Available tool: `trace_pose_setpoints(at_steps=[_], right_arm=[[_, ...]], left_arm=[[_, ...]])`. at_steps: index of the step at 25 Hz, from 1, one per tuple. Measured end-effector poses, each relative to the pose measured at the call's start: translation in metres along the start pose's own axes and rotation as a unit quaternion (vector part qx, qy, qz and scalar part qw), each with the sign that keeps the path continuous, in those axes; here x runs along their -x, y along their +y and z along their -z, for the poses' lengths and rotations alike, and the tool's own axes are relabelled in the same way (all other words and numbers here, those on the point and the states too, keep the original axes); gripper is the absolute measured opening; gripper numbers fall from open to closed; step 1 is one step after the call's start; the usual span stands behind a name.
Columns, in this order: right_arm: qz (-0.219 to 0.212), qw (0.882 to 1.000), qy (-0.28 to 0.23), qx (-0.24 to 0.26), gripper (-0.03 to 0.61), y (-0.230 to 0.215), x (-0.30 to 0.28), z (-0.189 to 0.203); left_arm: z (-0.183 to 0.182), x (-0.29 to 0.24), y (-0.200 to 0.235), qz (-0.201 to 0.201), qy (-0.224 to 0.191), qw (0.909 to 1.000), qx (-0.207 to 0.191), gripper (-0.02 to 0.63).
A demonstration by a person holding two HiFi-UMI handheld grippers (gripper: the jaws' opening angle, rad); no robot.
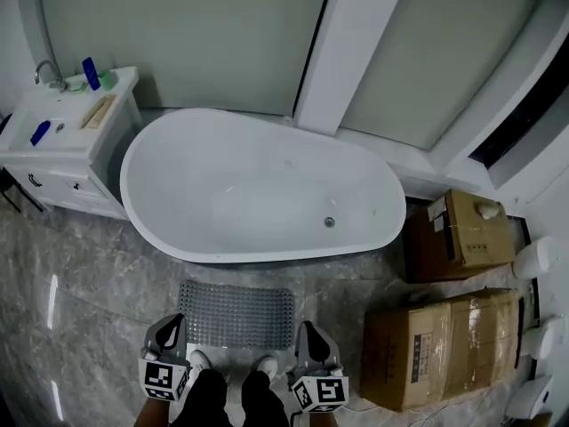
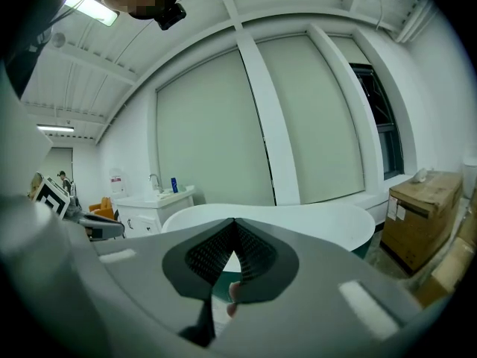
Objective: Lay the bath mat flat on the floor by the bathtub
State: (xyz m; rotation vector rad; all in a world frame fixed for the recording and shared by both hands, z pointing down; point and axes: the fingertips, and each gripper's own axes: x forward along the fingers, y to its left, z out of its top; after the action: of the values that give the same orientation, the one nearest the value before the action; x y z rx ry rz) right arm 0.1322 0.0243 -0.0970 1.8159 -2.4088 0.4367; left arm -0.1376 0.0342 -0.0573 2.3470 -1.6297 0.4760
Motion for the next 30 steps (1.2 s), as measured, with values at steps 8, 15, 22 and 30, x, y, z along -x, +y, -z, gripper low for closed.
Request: trace_pose_setpoints(at_steps=[8, 15, 22, 30], right_arm=[[-0.007, 0.999, -0.03, -0.013, 0.026, 0.025, 0.032, -0.04], [0.004, 0.999, -0.037, 0.013, 0.025, 0.032, 0.055, -0.06], [-0.02, 0.998, -0.04, 0.052, 0.025, 0.051, 0.061, -0.085], [-0.03, 0.997, -0.055, 0.051, 0.025, 0.05, 0.062, -0.104]], left_arm=[[-0.033, 0.045, -0.001, 0.011, -0.028, 0.9994, -0.016, 0.002], [-0.062, 0.067, 0.004, 0.008, -0.031, 0.9994, 0.014, 0.002], [-0.096, 0.087, 0.009, 0.007, -0.052, 0.9986, 0.009, 0.002], [-0.12, 0.097, 0.017, -0.001, -0.076, 0.9971, 0.003, 0.002]])
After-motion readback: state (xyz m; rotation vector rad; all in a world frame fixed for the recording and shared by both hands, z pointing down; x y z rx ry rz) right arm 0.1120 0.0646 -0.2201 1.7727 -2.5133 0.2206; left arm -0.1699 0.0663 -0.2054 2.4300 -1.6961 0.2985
